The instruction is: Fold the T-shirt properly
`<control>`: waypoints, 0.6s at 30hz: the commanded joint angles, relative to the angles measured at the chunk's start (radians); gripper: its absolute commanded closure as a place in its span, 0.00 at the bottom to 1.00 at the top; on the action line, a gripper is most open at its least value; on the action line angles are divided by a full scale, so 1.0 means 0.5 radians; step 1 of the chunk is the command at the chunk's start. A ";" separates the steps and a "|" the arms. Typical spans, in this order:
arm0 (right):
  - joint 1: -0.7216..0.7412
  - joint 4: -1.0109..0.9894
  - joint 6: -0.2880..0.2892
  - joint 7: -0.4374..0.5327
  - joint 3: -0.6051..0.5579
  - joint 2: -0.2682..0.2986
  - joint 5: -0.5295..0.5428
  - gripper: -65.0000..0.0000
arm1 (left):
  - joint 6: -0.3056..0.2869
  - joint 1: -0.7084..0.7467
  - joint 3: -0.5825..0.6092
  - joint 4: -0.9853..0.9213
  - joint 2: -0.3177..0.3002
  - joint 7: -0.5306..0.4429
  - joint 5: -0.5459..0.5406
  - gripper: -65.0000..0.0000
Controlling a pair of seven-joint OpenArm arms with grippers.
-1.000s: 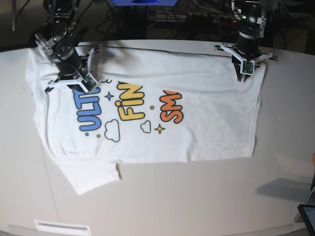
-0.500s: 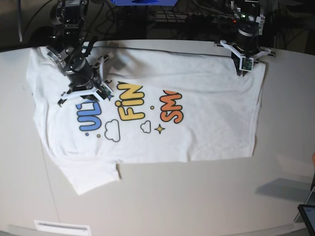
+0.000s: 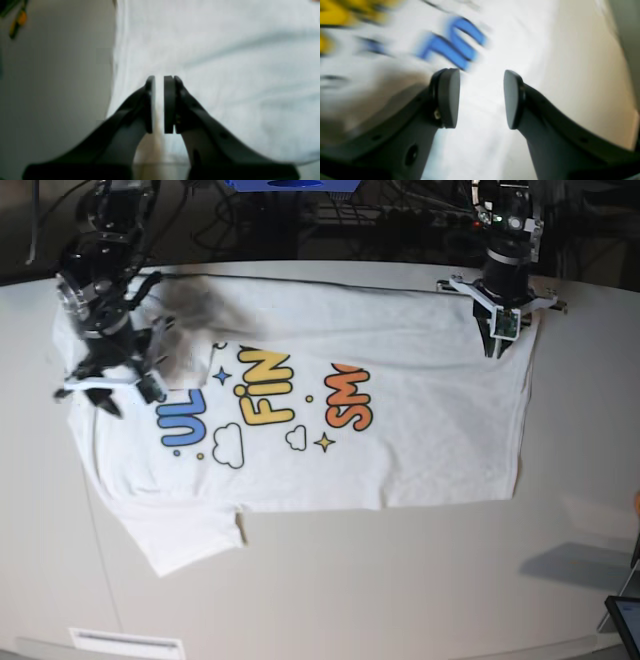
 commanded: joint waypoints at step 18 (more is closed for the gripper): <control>-0.242 -0.189 0.180 0.021 0.512 -0.121 0.601 0.58 | 0.019 -0.097 -0.005 0.022 -0.012 -0.038 0.011 0.91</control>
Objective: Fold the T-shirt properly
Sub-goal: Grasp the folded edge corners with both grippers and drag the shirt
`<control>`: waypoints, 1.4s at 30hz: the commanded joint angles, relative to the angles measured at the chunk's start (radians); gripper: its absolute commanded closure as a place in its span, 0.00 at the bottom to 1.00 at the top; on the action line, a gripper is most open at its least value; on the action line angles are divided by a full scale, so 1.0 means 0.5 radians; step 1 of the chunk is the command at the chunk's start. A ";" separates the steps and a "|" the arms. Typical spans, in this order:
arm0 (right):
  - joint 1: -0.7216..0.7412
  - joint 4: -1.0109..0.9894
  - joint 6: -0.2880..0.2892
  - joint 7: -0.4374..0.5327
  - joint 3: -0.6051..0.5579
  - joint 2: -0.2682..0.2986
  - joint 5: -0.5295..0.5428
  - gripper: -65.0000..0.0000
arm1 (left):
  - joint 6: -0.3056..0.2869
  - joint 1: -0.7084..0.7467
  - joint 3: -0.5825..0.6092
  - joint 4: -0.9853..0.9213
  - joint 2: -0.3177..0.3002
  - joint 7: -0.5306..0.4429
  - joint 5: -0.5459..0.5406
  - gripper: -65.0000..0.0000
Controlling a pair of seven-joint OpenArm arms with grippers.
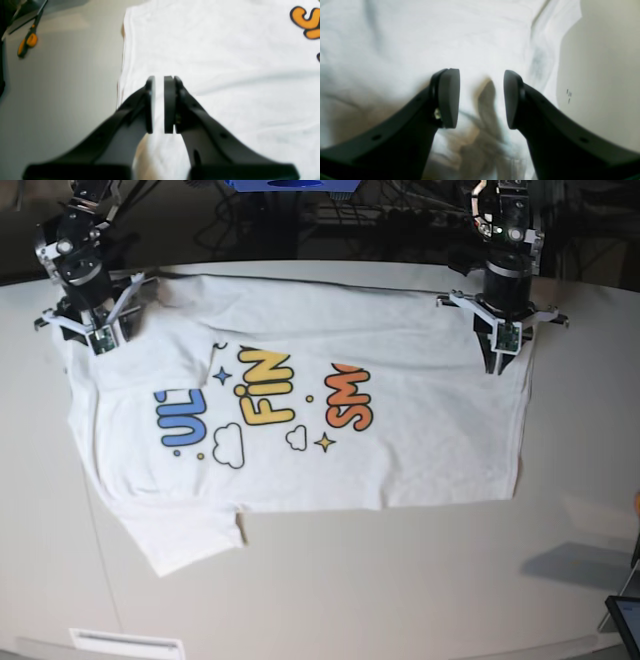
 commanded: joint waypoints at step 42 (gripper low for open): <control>0.141 -0.271 -0.073 0.033 0.400 0.055 0.017 0.58 | -0.096 -0.394 0.147 -0.371 -0.062 0.177 -0.016 0.75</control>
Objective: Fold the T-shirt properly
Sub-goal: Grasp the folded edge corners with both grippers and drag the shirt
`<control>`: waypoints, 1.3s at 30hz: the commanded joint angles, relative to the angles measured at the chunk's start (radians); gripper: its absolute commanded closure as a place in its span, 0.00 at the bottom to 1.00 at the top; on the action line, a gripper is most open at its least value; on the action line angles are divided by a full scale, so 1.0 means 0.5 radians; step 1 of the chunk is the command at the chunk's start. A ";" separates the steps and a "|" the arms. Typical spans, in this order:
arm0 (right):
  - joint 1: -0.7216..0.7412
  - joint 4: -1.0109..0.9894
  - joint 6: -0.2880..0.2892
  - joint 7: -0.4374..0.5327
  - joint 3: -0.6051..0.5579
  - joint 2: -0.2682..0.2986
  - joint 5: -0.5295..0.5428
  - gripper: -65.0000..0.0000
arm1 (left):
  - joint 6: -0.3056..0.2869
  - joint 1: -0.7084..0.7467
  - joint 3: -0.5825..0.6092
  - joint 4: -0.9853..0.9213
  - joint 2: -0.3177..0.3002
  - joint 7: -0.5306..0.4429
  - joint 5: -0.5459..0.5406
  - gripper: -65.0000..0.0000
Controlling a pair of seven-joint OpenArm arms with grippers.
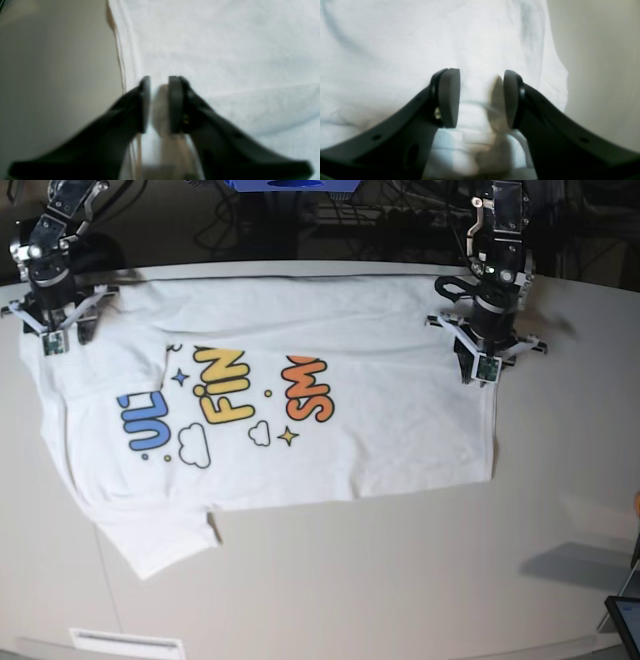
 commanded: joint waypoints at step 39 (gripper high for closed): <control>-0.040 0.027 0.016 -0.052 0.000 0.009 -0.042 0.58 | 0.022 -0.280 -0.015 0.012 0.107 0.188 0.011 0.33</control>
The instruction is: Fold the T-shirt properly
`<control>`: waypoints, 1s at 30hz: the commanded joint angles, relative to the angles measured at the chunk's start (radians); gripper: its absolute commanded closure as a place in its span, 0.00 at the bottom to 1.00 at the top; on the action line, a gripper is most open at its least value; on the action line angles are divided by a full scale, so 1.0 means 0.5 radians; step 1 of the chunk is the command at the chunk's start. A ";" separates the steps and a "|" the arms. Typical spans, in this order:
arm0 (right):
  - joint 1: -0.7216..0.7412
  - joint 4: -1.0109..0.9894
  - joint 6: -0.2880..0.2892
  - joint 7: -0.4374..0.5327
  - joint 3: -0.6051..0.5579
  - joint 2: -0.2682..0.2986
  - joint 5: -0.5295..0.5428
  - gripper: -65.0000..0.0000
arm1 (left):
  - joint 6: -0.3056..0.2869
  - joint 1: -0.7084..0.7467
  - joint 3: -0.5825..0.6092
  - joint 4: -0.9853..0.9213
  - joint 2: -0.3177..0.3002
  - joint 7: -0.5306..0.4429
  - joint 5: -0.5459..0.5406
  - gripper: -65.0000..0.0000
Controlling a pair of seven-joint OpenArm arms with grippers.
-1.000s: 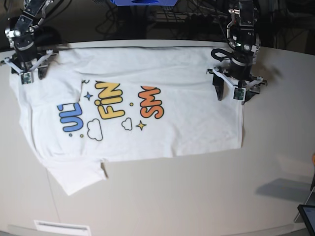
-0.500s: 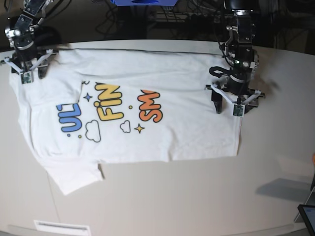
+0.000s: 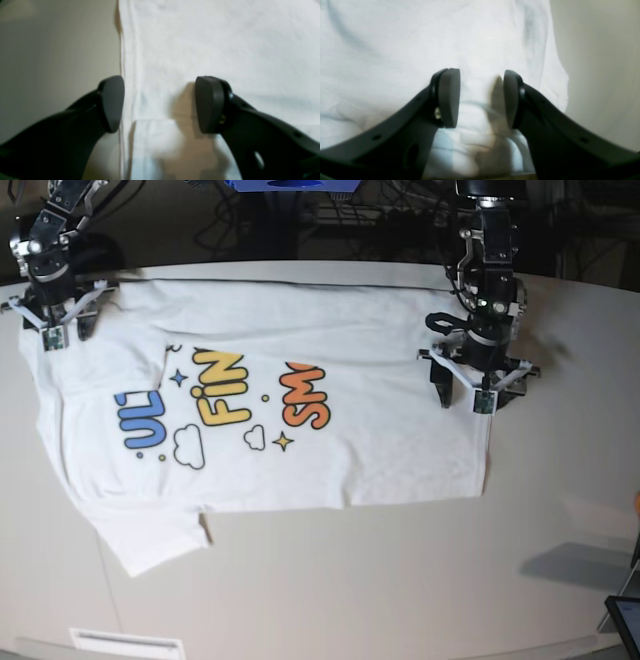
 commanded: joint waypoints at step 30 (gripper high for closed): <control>0.971 -0.033 0.081 -0.645 -0.638 0.597 -0.059 0.49 | 0.011 -0.426 -0.051 0.256 -0.093 0.443 -0.005 0.33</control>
